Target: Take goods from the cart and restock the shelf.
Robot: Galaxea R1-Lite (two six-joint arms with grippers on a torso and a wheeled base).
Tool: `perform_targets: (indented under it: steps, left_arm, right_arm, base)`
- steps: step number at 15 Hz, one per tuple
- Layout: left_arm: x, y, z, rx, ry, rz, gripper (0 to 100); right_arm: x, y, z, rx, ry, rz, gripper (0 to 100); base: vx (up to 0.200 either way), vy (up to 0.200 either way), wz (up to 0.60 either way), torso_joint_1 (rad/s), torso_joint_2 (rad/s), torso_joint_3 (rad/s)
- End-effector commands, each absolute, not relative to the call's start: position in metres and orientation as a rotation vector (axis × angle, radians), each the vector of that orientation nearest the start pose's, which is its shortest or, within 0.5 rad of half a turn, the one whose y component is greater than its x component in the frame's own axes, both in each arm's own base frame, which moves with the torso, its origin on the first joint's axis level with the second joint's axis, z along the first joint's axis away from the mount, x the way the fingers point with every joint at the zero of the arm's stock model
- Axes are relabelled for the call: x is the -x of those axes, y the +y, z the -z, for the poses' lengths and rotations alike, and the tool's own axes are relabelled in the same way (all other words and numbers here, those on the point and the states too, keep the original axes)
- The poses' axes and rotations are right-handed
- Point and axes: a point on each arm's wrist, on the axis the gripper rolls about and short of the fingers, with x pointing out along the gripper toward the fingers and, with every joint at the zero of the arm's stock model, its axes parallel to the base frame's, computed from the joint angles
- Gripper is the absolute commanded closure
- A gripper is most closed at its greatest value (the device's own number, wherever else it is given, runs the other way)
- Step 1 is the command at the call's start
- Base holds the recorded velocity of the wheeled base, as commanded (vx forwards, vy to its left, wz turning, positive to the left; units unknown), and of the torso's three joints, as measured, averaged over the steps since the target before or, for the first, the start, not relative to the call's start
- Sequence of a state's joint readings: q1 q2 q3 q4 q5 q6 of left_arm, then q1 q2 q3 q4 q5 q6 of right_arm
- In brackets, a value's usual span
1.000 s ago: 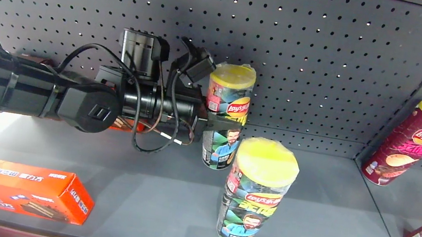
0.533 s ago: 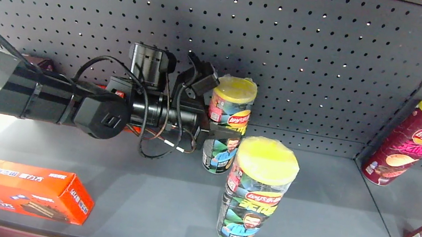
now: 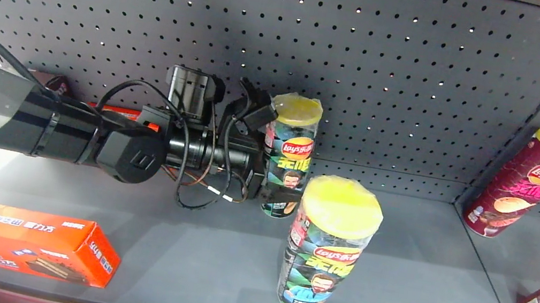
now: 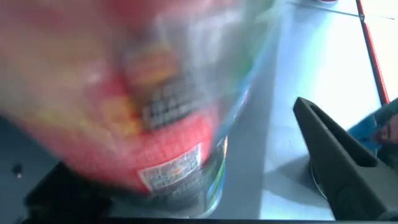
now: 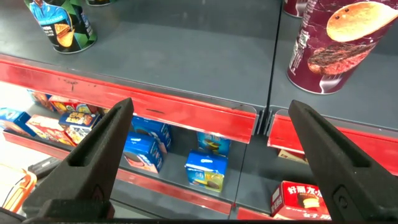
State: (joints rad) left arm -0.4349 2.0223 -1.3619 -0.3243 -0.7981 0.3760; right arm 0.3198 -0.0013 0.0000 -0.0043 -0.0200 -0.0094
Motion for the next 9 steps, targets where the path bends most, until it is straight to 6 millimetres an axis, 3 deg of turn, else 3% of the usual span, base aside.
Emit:
perform_targets:
  steps: [1, 5, 9]
  left_arm:
    - [-0.345, -0.174, -0.199, -0.250, 0.128, 1.260, 0]
    - [-0.327, -0.153, -0.197, -0.263, 0.179, 1.156, 0]
    - [-0.328, -0.146, -0.199, -0.291, 0.190, 1.042, 0]
  right_arm:
    - [0.022, -0.008, -0.076, 0.008, -0.006, -0.301, 0]
    - [0.022, -0.008, -0.076, 0.008, -0.006, -0.301, 0]
    - [0.021, -0.008, -0.076, 0.008, -0.006, -0.302, 0]
  base:
    - [0.000, 0.000, 0.00, 0.000, 0.00, 0.000]
    - [0.000, 0.000, 0.00, 0.000, 0.00, 0.000]
    - [0.000, 0.000, 0.00, 0.000, 0.00, 0.000]
